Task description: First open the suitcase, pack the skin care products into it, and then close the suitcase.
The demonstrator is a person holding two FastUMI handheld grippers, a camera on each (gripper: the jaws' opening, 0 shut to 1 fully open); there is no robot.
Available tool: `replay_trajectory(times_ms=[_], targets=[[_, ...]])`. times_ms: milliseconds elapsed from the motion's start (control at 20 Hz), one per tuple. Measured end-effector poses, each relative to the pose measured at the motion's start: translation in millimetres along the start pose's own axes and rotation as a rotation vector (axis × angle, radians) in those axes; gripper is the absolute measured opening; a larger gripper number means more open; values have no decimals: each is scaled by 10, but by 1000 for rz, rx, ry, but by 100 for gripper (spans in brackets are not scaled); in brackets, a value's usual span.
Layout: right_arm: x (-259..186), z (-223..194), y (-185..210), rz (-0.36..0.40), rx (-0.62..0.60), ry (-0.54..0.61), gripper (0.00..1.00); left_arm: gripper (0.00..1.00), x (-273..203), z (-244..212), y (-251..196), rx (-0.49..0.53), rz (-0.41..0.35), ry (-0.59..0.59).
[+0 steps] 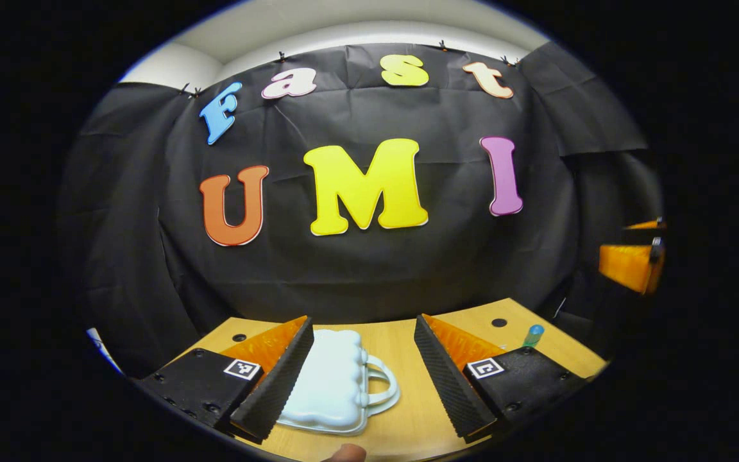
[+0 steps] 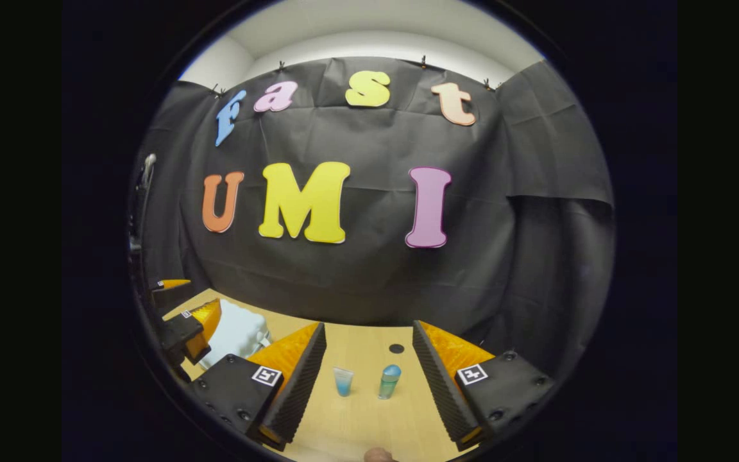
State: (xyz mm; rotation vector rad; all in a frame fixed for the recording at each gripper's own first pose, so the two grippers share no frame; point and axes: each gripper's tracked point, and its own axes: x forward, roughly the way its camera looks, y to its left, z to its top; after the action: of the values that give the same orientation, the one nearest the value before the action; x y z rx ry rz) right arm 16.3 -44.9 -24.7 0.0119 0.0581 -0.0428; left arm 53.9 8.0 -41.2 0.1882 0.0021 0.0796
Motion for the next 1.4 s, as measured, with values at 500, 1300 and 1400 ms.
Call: replay_trajectory(times_ms=[500, 1300, 1400], targets=[[93, -307, -291, -4, -27, 76, 81, 98, 451, -1024, -172, 556, 31, 70], [425, -927, -712, 59, 80, 220, 81, 95, 768, -2047, -546, 1171, -13, 302], [457, -975, -780, 65, 76, 224, 81, 81, 831, -2065, -513, 1195, 1, 327]])
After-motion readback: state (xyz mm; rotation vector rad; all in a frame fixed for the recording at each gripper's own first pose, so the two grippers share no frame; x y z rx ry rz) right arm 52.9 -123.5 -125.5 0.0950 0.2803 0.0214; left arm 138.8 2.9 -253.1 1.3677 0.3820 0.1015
